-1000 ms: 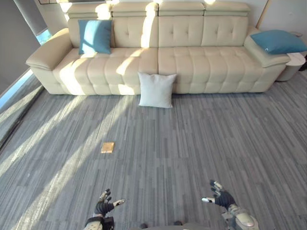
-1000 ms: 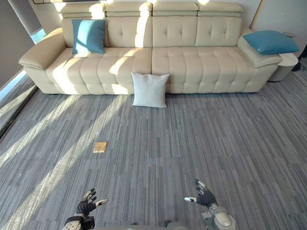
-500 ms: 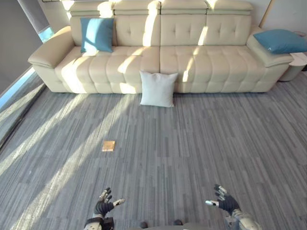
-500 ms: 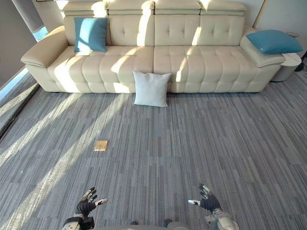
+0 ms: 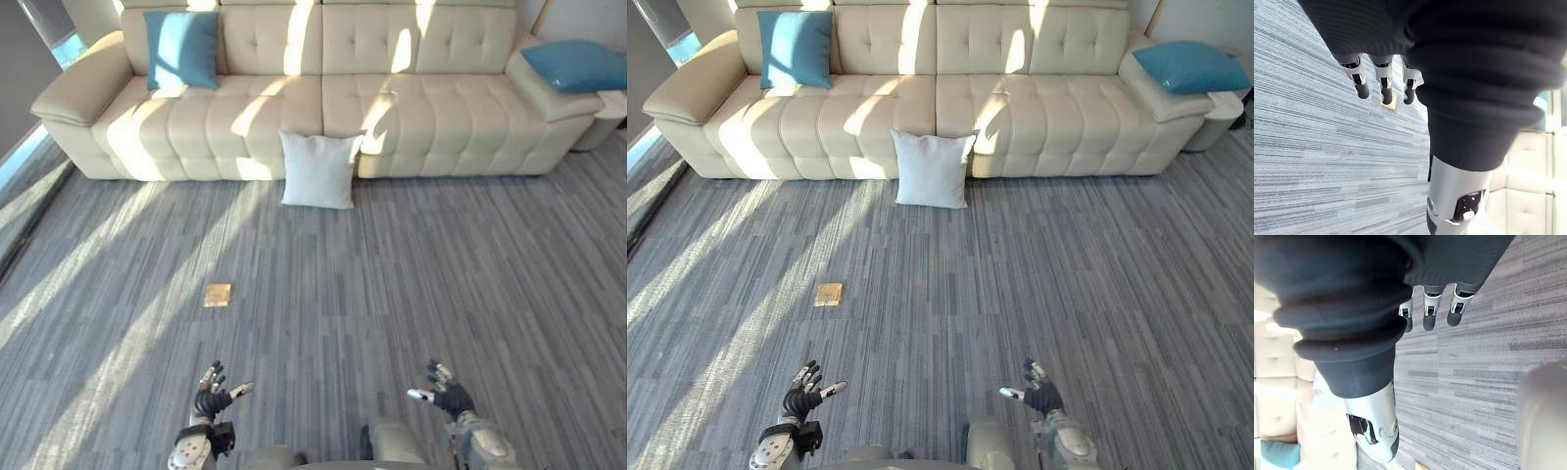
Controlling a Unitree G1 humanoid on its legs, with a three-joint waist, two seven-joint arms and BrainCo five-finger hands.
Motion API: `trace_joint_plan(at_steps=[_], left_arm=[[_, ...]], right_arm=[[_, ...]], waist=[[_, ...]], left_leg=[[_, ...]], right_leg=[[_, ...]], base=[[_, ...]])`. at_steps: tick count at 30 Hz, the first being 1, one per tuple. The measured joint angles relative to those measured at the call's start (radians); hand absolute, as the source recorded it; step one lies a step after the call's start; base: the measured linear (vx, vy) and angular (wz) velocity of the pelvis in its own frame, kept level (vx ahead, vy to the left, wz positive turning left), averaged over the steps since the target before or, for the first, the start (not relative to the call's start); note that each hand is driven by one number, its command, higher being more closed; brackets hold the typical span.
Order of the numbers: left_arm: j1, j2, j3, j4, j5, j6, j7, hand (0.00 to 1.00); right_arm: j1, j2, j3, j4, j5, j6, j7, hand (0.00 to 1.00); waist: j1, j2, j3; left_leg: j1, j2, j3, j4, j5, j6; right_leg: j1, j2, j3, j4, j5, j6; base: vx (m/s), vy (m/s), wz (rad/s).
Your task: Pick up cushions and gather them together orderly.
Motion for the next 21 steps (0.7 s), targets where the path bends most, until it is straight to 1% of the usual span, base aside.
trace_joint_plan(at_steps=[1,2,3,4,5,6,7,8,9,10,11,12,13,14,15,16,17,18,19,20,21], left_arm=[[-0.012,0.003,0.0,0.008,0.0,0.0,0.001,0.0],[-0.023,0.004,-0.001,0.024,0.0,0.0,0.001,0.0],[-0.022,-0.005,-0.001,0.036,0.0,0.0,0.001,0.0],[-0.022,-0.016,0.0,0.052,0.0,-0.001,0.0,0.0],[-0.028,-0.02,-0.004,0.055,0.0,-0.001,0.0,0.0],[-0.031,-0.029,-0.008,0.055,0.0,-0.001,-0.001,0.0],[-0.03,-0.041,-0.008,0.055,0.0,0.0,-0.002,0.0],[-0.024,-0.058,-0.006,0.054,0.0,0.0,-0.003,0.0],[-0.016,-0.065,-0.004,0.049,0.0,0.0,-0.003,0.0],[-0.005,-0.066,-0.001,0.042,-0.001,-0.001,-0.008,0.0],[-0.007,-0.067,0.002,0.036,-0.007,0.0,-0.008,0.0],[-0.007,-0.068,0.002,0.03,-0.012,-0.001,-0.009,0.0],[-0.006,-0.076,0.002,0.018,-0.019,-0.001,-0.011,0.0],[-0.004,-0.087,0.002,0.009,-0.019,-0.001,-0.018,0.0],[-0.004,-0.096,0.002,0.003,-0.019,-0.001,-0.026,0.0],[0.007,-0.102,0.002,-0.002,-0.019,-0.001,-0.028,0.0],[0.033,-0.116,-0.001,-0.011,-0.02,-0.001,-0.028,0.0],[0.042,-0.119,-0.006,-0.011,-0.02,0.0,-0.028,0.0],[0.062,-0.126,-0.009,-0.013,-0.025,0.0,-0.029,0.0],[0.078,-0.123,-0.008,-0.014,-0.039,-0.002,-0.027,0.0],[0.084,-0.123,-0.007,-0.011,-0.041,-0.001,-0.027,0.0]], right_arm=[[0.001,0.0,-0.002,0.0,0.0,0.0,-0.001,0.0],[0.006,-0.003,-0.008,0.0,0.0,0.0,-0.002,0.0],[0.008,-0.009,-0.009,0.0,0.0,0.0,-0.003,0.0],[0.011,-0.011,-0.014,-0.001,0.0,0.0,-0.004,0.0],[0.008,-0.011,-0.016,-0.002,0.001,0.0,-0.004,0.0],[0.0,-0.008,-0.017,-0.005,0.001,0.0,-0.004,0.0],[0.003,-0.006,-0.017,-0.016,0.001,0.001,-0.004,0.0],[0.027,-0.005,-0.009,-0.059,0.001,0.005,-0.004,0.0],[0.036,-0.004,0.002,-0.083,0.001,0.006,-0.004,0.0],[0.041,0.012,0.009,-0.123,0.006,0.004,-0.005,0.0],[0.04,0.035,0.008,-0.155,0.025,-0.001,-0.009,0.0],[0.041,0.045,0.009,-0.169,0.035,-0.005,-0.011,0.0],[0.041,0.051,0.016,-0.197,0.042,-0.008,-0.019,0.0],[0.04,0.046,0.019,-0.225,0.043,-0.01,-0.026,0.0],[0.038,0.043,0.021,-0.241,0.043,-0.01,-0.027,0.0],[0.035,0.043,0.021,-0.25,0.043,-0.009,-0.027,0.0],[0.035,0.043,0.02,-0.265,0.048,-0.01,-0.026,0.0],[0.036,0.043,0.02,-0.27,0.05,-0.01,-0.027,0.0],[0.05,0.041,0.019,-0.278,0.051,-0.018,-0.027,0.0],[0.05,0.049,0.021,-0.261,0.051,-0.022,-0.027,0.0],[0.052,0.059,0.021,-0.251,0.051,-0.022,-0.027,0.0]], waist=[[-0.007,-0.005,0.008],[-0.026,-0.014,0.011],[-0.044,-0.001,0.008],[-0.058,0.009,-0.005],[-0.058,0.02,-0.004],[-0.057,0.036,0.004],[-0.058,0.05,0.012],[-0.054,0.07,0.017],[-0.047,0.074,0.017],[-0.033,0.077,0.022],[-0.01,0.062,0.031],[0.004,0.046,0.035],[0.03,0.032,0.034],[0.055,0.028,0.035],[0.069,0.027,0.035],[0.079,0.026,0.036],[0.087,0.019,0.04],[0.093,0.021,0.039],[0.11,0.036,0.023],[0.114,0.042,0.005],[0.112,0.023,-0.006]], left_leg=[[0.023,0.0,-0.015,-0.018,0.0,-0.004],[0.069,0.001,-0.03,-0.054,-0.004,-0.027],[0.102,0.018,-0.051,-0.074,-0.013,-0.041],[0.105,0.038,-0.083,-0.051,-0.015,-0.049],[0.091,0.046,-0.091,-0.013,-0.008,-0.061],[0.05,0.057,-0.095,0.102,0.017,-0.103],[0.007,0.067,-0.093,0.243,0.057,-0.156],[-0.072,0.089,-0.087,0.471,0.18,-0.169],[-0.115,0.11,-0.075,0.584,0.264,-0.177],[-0.199,0.162,-0.024,0.791,0.238,-0.136],[-0.282,0.185,0.019,0.917,0.2,-0.087],[-0.324,0.185,0.045,0.939,0.186,-0.074],[-0.414,0.181,0.091,0.93,0.159,-0.061],[-0.492,0.171,0.118,0.852,0.146,-0.042],[-0.535,0.156,0.132,0.765,0.134,-0.052],[-0.558,0.141,0.134,0.695,0.133,-0.053],[-0.587,0.102,0.131,0.49,0.148,-0.076],[-0.586,0.092,0.131,0.4,0.164,-0.099],[-0.584,0.082,0.129,0.238,0.19,-0.128],[-0.584,0.078,0.122,0.24,0.292,-0.057],[-0.59,0.066,0.125,0.269,0.302,-0.034]], right_leg=[[-0.004,-0.001,0.001,-0.069,0.037,0.002],[-0.017,-0.002,0.011,-0.158,0.122,0.004],[-0.019,0.005,0.017,-0.134,0.198,-0.02],[-0.043,0.014,0.017,-0.043,0.202,-0.079],[-0.059,0.013,0.003,0.01,0.161,-0.083],[-0.054,0.012,-0.017,0.072,0.092,-0.1],[-0.02,0.015,-0.035,0.084,0.051,-0.113],[0.057,0.029,-0.054,0.065,0.011,-0.131],[0.103,0.041,-0.058,0.043,-0.005,-0.14],[0.206,0.071,-0.057,-0.016,-0.027,-0.156],[0.303,0.083,-0.044,-0.071,-0.04,-0.171],[0.342,0.081,-0.034,-0.096,-0.046,-0.174],[0.413,0.077,-0.018,-0.156,-0.048,-0.175],[0.473,0.074,-0.003,-0.212,-0.052,-0.176],[0.509,0.067,0.016,-0.239,-0.065,-0.165],[0.535,0.06,0.025,-0.253,-0.078,-0.161],[0.593,0.041,0.059,-0.276,-0.114,-0.143],[0.611,0.033,0.074,-0.28,-0.133,-0.133],[0.639,0.032,0.11,-0.283,-0.175,-0.12],[0.668,0.027,0.153,-0.265,-0.221,-0.103],[0.669,0.007,0.171,-0.254,-0.227,-0.107]], base=[[0.51,-0.086,0.76],[0.57,-0.129,0.65],[0.72,-0.174,0.77],[0.61,-0.161,0.57],[0.63,-0.19,0.45],[0.65,-0.213,0.31],[0.82,-0.256,0.41],[0.72,-0.211,0.32],[0.71,-0.203,0.18],[0.66,-0.175,-0.01],[0.62,-0.153,-0.09],[0.55,-0.121,-0.23],[0.53,-0.09,-0.37],[0.63,-0.057,-0.48],[0.54,0.004,-0.45],[0.57,0.067,-0.59],[0.58,0.122,-0.58],[0.58,0.149,-0.82],[0.76,0.291,-0.89],[0.67,0.267,-0.84],[0.85,0.328,-0.59]])
